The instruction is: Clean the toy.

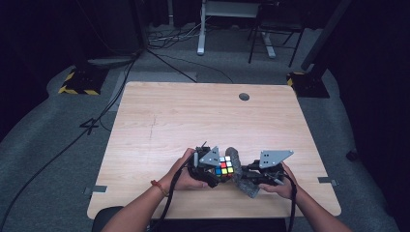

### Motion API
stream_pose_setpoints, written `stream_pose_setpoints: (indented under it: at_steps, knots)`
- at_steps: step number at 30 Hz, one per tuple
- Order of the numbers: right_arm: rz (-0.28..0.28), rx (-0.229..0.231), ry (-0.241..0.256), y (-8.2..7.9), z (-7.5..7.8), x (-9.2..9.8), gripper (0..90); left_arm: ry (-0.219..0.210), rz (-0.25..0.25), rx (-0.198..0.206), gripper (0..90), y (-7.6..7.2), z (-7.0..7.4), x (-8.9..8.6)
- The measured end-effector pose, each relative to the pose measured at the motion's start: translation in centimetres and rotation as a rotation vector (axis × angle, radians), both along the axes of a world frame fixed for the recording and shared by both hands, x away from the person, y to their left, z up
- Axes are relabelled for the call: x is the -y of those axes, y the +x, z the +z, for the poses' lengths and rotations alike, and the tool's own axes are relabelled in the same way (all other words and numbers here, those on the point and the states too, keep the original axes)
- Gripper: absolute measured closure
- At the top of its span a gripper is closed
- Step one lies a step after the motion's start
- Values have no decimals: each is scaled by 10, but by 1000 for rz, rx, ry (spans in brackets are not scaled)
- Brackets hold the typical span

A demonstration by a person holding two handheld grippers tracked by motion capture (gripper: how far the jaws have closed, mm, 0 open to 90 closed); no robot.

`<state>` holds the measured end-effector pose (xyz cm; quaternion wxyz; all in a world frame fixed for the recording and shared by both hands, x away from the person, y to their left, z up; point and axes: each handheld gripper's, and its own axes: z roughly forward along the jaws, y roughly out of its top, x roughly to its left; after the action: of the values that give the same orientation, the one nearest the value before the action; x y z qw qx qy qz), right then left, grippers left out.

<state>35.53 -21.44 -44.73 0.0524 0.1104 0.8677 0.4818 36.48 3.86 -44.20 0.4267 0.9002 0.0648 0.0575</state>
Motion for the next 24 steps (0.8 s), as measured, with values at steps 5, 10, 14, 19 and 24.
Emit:
stream_pose_setpoints:
  at_steps: [5,10,14,19,24]
  knots:
    - [8,-15,-42,1,-4,-4,768,-44,10,-2,331,1,2,-4]
    - [36,10,-8,-3,2,-1,768,12,21,21,331,1,0,-3]
    - [36,48,45,-9,15,4,767,2,-8,-20,330,2,-2,-2]
    - [-39,79,87,-6,22,9,767,33,-52,14,332,-9,-3,9]
    - [-79,60,24,-1,15,8,767,-19,-30,5,332,-6,-2,6]
